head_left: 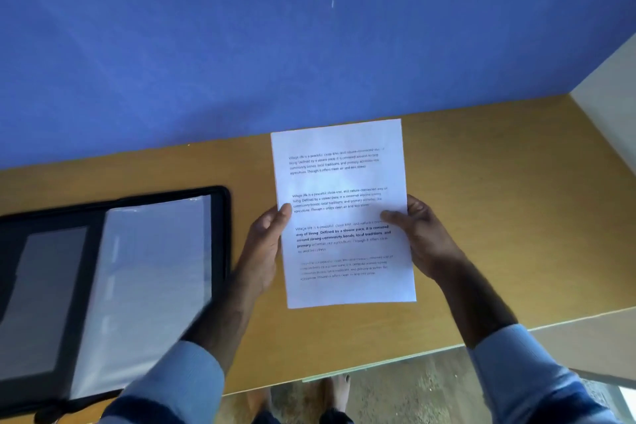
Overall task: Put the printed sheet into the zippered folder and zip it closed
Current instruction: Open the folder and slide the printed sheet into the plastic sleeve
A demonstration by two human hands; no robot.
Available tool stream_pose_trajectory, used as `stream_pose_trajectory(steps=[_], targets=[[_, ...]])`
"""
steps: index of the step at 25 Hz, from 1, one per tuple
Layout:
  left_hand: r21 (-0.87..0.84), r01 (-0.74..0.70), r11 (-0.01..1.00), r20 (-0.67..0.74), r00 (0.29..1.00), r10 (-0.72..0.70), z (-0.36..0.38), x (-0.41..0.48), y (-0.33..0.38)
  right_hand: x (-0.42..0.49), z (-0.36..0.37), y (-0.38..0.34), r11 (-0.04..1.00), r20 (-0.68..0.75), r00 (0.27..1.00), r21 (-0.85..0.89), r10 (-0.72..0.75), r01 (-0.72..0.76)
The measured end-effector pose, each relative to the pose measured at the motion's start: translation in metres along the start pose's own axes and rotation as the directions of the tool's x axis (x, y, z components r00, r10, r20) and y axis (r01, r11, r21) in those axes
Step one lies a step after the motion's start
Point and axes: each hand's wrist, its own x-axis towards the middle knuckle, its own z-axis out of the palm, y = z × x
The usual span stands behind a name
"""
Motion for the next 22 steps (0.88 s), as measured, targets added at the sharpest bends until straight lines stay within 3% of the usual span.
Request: stream_pose_trajectory(steps=[3, 6, 11, 16, 22], targets=[[-0.025, -0.031, 0.999, 0.079, 0.996, 0.033, 0.019, 0.0, 0.025, -0.007, 0.01, -0.011, 0.988, -0.007, 0.996, -0.119, -0.094, 0.093], [0.088, -0.204, 0.975, 0.018, 0.979, 0.203, 0.03, -0.005, 0.037, -0.016, 0.023, -0.022, 0.965, -0.082, 0.978, -0.198, -0.189, 0.17], [0.163, -0.326, 0.931, -0.041, 0.941, 0.336, 0.031, -0.013, 0.042, -0.026, 0.036, -0.018, 0.946, -0.192, 0.934, -0.183, -0.301, 0.267], [0.15, -0.322, 0.935, -0.056, 0.941, 0.333, 0.031, -0.017, 0.04, -0.027, 0.042, -0.011, 0.94, -0.237, 0.912, -0.154, -0.334, 0.304], [0.17, -0.233, 0.957, -0.059, 0.968, 0.246, 0.02, -0.016, 0.032, -0.023, 0.038, 0.005, 0.947, -0.179, 0.935, -0.161, -0.305, 0.278]])
